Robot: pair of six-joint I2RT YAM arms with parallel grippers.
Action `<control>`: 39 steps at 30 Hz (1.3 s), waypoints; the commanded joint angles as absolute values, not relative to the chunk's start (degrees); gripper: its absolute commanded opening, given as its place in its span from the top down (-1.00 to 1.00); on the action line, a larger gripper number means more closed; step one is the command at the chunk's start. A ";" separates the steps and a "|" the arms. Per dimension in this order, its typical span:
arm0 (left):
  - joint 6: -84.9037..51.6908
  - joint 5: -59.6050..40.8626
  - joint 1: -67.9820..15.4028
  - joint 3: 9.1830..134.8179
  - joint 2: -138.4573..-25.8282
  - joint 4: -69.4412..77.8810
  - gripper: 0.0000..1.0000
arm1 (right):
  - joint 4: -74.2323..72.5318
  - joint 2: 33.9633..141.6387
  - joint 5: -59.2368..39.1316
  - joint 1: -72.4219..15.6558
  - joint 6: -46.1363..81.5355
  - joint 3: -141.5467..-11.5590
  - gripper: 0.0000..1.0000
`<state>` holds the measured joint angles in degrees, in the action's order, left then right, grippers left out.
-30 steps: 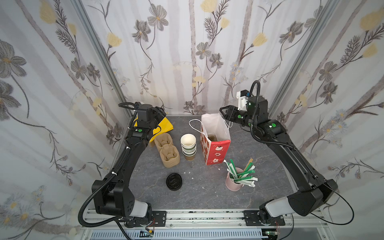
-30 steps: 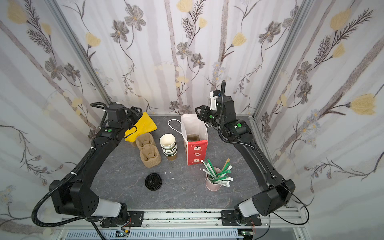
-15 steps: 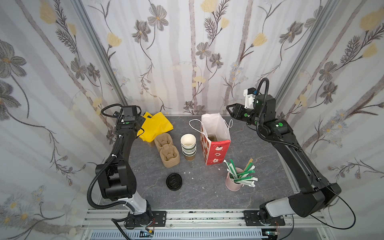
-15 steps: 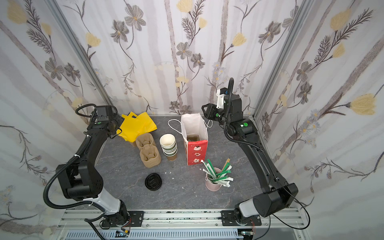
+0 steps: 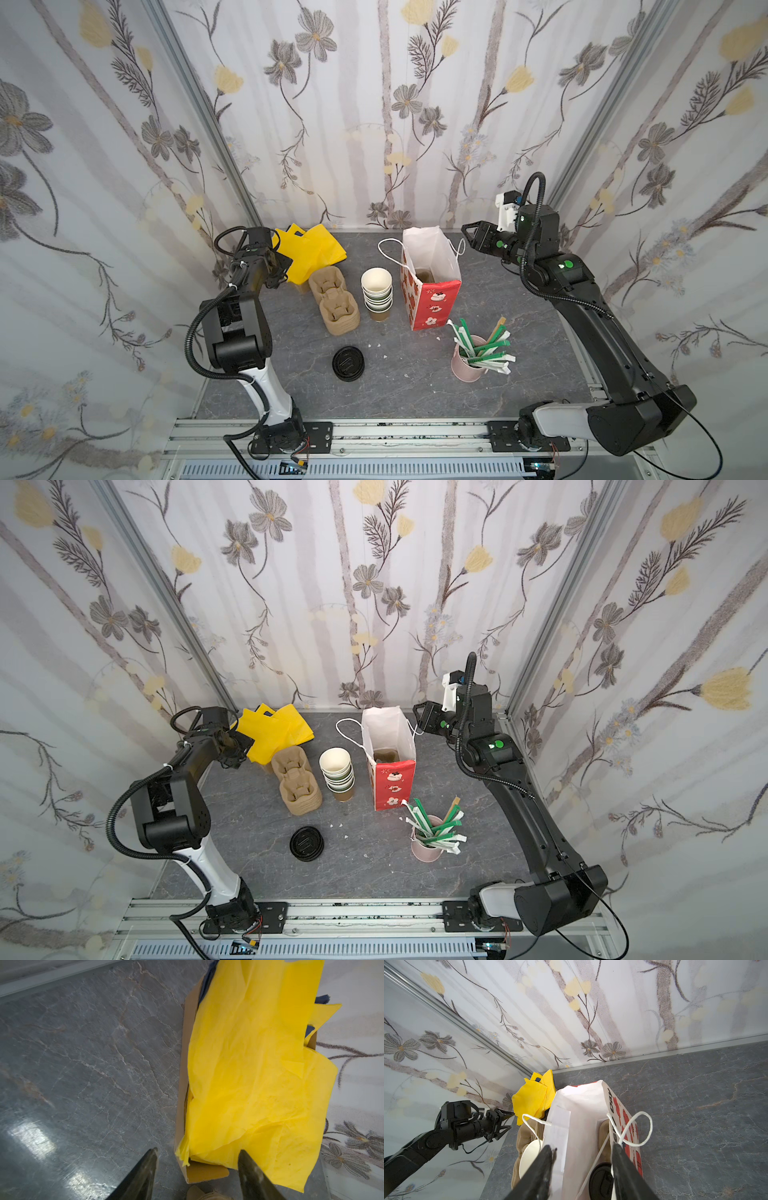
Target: Pack the takeout coffee
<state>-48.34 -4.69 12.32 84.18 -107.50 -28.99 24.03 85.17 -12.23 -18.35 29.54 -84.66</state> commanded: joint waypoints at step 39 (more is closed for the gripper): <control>-47.85 -0.31 11.22 84.11 -108.71 -28.74 1.00 | 19.96 77.14 -6.85 -17.94 34.70 -78.63 0.05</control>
<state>-48.60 -2.35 10.94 84.18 -110.17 -29.08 22.09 77.43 -7.92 -17.98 34.26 -78.63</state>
